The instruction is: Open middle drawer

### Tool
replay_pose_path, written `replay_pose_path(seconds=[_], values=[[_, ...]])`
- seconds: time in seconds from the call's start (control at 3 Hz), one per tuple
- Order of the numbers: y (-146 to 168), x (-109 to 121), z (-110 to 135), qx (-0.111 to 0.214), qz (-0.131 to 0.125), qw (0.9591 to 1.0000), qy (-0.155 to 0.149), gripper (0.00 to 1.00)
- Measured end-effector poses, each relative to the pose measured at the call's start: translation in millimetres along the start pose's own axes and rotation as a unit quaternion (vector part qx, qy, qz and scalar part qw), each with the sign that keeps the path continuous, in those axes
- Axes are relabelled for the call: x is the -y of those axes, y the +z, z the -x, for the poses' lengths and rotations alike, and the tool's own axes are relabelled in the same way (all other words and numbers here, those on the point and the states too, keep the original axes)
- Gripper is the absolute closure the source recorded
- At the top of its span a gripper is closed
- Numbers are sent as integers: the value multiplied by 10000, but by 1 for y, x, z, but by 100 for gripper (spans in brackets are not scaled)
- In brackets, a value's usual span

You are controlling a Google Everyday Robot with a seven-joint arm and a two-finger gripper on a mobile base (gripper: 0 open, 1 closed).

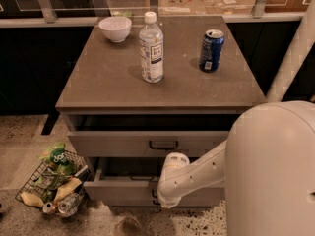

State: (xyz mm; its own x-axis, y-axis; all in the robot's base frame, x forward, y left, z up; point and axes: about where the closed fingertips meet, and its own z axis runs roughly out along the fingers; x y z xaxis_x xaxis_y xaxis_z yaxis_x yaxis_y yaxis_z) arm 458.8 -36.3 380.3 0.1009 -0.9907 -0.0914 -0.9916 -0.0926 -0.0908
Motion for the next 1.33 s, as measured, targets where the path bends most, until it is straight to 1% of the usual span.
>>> replay_pose_path(seconds=[0.33,0.67,1.0,1.33], values=[[0,-1,0,0,1,10000,0,100],[0,-1,0,0,1,10000,0,100],[-6,-2,3,21,-144,9999,0,100],[-33,-19,-4,-234,-463,9985,-187,100]])
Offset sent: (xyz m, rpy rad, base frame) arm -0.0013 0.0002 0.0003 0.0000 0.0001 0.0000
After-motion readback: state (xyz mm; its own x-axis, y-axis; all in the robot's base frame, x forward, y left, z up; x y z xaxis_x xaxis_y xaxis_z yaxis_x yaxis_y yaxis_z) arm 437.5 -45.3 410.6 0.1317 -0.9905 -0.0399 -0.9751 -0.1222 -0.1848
